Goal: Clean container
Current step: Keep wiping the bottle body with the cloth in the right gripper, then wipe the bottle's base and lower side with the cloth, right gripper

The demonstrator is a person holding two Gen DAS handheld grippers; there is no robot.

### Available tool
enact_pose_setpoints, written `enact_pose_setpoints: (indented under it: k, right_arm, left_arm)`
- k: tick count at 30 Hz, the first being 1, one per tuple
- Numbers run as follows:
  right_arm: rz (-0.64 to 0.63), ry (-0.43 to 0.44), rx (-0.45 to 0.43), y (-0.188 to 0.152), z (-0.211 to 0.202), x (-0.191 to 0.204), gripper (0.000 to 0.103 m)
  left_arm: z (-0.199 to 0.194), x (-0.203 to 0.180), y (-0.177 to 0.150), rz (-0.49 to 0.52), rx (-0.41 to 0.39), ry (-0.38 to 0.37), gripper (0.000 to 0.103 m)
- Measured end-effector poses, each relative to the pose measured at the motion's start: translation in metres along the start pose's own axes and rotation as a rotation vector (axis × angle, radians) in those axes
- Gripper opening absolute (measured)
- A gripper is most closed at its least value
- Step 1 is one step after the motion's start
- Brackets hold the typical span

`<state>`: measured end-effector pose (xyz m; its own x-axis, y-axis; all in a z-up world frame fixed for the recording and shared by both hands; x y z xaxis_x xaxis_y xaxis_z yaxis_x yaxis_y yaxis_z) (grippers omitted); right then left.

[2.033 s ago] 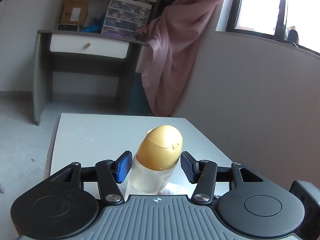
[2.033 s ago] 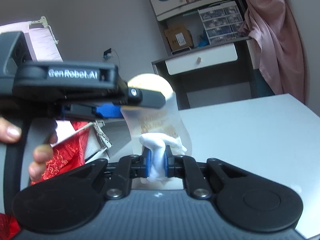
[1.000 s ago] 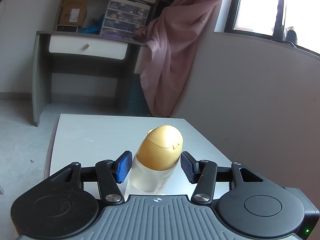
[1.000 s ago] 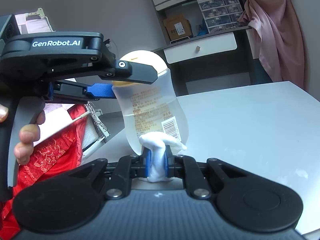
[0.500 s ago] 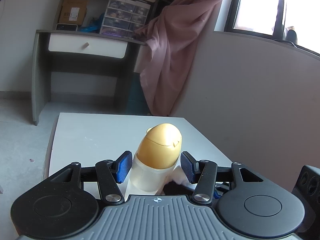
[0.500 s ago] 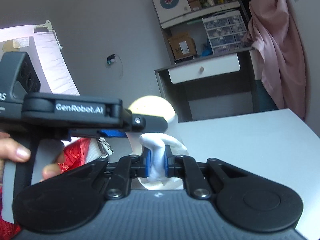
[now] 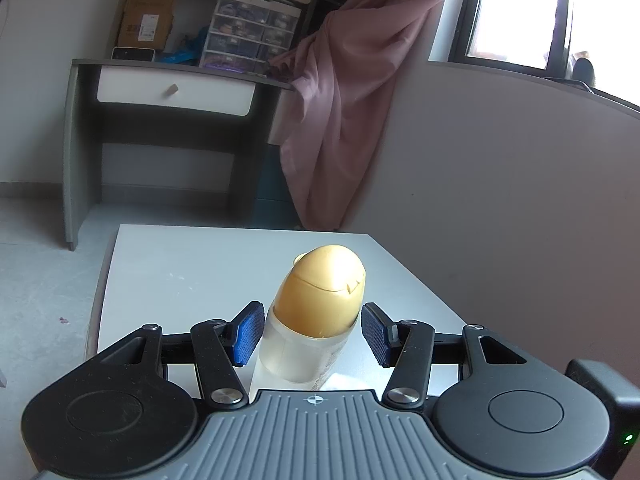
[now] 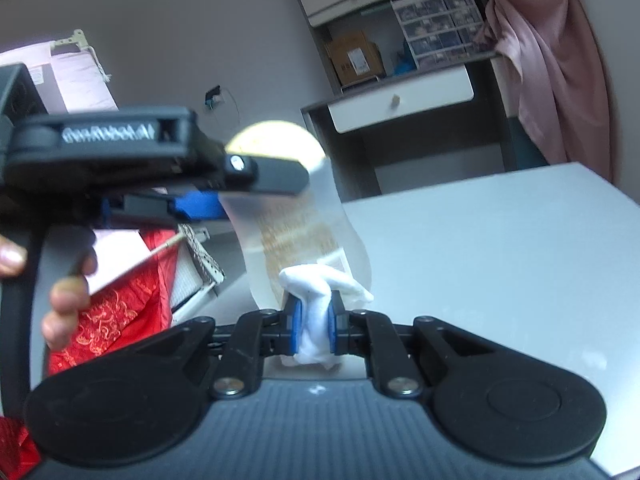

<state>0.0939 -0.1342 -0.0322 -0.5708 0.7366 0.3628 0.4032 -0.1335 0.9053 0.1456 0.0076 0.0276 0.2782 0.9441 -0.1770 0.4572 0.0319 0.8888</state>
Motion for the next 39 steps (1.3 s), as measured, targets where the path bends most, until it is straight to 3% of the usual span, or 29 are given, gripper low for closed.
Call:
enact_pose_setpoints:
  k: [8,24,39]
  right_arm:
    - [0.002,-0.006,0.017,-0.001,0.002,-0.002,0.012]
    - [-0.027,0.009,-0.116,0.03,-0.019,0.007,0.012]
    - [0.013,0.003,-0.047,0.013,-0.008,-0.004,0.012]
  left_arm:
    - [0.0,0.002,-0.001,-0.005,-0.003,0.002,0.054]
    - [-0.002,0.004,-0.002,-0.015,-0.022,-0.008,0.054]
    - [-0.004,0.004,-0.004,-0.013,-0.036,-0.007,0.053]
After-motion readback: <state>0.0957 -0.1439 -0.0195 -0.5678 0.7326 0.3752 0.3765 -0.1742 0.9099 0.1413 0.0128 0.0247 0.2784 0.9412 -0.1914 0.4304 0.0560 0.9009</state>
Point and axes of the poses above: each gripper's, at about its wrist camera, not at the fingertips, and z roughly the way its jaws point, x to its left, y to its top, the point moved 3 cm from there along z, roughly the way its jaws point, and after that the axes turned 7 degrees about y, right-handed, at the moved point
